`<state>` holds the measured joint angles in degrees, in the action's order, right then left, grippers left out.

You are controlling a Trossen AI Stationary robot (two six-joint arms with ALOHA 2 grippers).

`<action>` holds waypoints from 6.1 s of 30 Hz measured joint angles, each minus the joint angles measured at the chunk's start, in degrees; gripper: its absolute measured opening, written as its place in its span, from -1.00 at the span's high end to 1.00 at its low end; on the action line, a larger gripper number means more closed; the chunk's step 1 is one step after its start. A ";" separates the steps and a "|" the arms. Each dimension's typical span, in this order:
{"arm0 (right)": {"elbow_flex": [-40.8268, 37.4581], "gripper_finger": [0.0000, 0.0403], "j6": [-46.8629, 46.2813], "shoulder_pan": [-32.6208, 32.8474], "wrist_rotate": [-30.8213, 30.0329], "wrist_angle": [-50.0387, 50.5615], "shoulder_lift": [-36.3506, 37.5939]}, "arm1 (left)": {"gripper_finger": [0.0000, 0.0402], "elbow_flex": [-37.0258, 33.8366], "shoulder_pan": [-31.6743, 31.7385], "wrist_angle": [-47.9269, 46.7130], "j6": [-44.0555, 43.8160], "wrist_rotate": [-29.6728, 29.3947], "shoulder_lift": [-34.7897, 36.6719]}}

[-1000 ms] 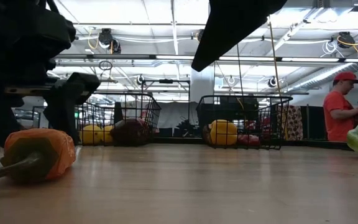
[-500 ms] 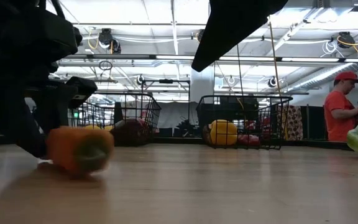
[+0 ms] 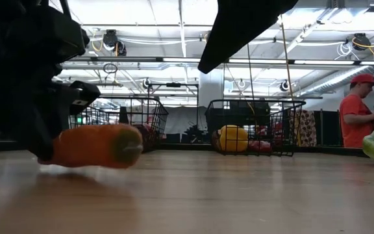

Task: Sort produce into baskets
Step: Put the orange chili pepper into the right mesh basket, then put the green cucumber into the right mesh basket

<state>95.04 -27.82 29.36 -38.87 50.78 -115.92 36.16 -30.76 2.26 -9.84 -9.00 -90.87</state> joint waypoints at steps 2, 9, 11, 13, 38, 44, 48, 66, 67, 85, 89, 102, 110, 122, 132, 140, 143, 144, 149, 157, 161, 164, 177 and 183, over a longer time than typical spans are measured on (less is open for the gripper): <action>0.00 -0.99 0.01 0.00 -0.01 0.00 0.00 | 0.59 0.12 0.00 0.46 -0.29 0.04 0.02; 0.00 -0.99 0.00 0.00 -0.04 -0.13 0.00 | 0.60 1.86 0.00 0.20 -0.33 0.05 0.39; 0.00 -0.99 -0.64 0.00 -0.11 -0.90 0.00 | 0.60 2.57 0.02 0.24 -0.38 -0.02 0.91; 0.00 -0.99 -2.64 0.00 -1.35 -2.16 0.17 | 0.60 2.95 0.04 -0.11 -0.40 -0.88 1.80; -23.46 -0.99 -7.06 5.24 -23.30 -8.80 25.97 | 0.60 3.50 4.27 13.06 17.04 -13.84 28.17; -34.97 -0.99 20.58 4.44 -23.26 -55.53 27.28 | 0.60 3.50 6.11 24.97 24.15 -13.91 28.11; -38.50 -0.99 44.00 2.28 -16.81 -87.68 27.34 | 0.60 3.50 7.25 29.74 25.68 -12.15 27.05; -39.41 -0.95 45.09 -11.52 24.52 -105.79 27.43 | 0.60 3.48 9.24 36.13 26.95 -8.65 22.80; -39.41 -0.95 44.79 -11.80 26.06 -105.59 27.43 | 0.60 3.48 9.63 36.77 26.91 -8.65 22.32; -39.41 -0.54 43.50 -12.57 27.85 -104.10 27.36 | 0.60 3.48 14.58 44.49 26.68 -7.78 15.04; -39.41 -0.31 43.64 -12.59 24.09 -104.10 27.36 | 0.60 3.48 14.58 44.47 26.66 -7.73 15.04; -39.41 0.21 45.06 -12.55 23.82 -104.12 27.36 | 0.60 3.48 14.58 44.14 24.20 -7.74 15.06; -39.41 0.24 46.01 -12.55 22.78 -104.02 27.33 | 0.25 3.48 14.47 44.14 21.29 -8.03 15.67; -39.45 0.22 58.05 -12.42 -0.46 -101.86 28.76 | -0.52 3.48 10.82 29.74 22.66 -30.04 24.84; -39.45 0.22 54.50 -22.40 -26.44 -84.14 28.92 | -0.52 3.45 9.25 25.11 22.64 -32.22 26.67; -39.45 0.22 17.26 -33.64 -26.52 -53.84 28.92 | -0.52 3.45 9.25 22.31 21.70 -32.26 26.67; -39.45 0.22 6.08 -36.27 -23.95 -47.63 28.92 | -0.52 3.45 9.25 22.03 20.87 -32.26 26.67; -39.45 0.22 3.66 -36.98 -22.94 -46.26 28.92 | -0.52 3.45 9.25 22.00 20.81 -32.26 26.67; -39.45 0.22 -5.69 -39.96 -18.19 -39.11 28.92 | -0.52 3.45 9.25 22.02 20.67 -32.28 26.67; -39.47 0.21 -14.40 -43.67 -14.98 -30.34 27.25 | -0.52 3.45 9.25 22.26 20.08 -32.26 26.67; -39.45 0.15 -13.91 -44.74 -10.30 -31.14 25.12 | -0.52 3.45 9.25 22.26 19.19 -32.23 26.64; -39.45 0.09 -14.89 -44.82 -9.42 -31.15 23.12 | -0.52 3.45 9.25 22.24 19.19 -32.21 26.64; -39.45 -0.23 -11.31 -45.17 -7.92 -33.96 21.37 | -0.52 3.45 9.25 20.89 19.25 -31.97 26.64; -39.45 -0.31 -3.90 -36.59 -7.43 -31.72 33.75 | -0.52 3.45 9.25 19.60 19.40 -31.97 26.64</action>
<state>55.59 -31.72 -7.22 -46.31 19.06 -82.17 39.62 -21.52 21.86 9.55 -40.97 -64.23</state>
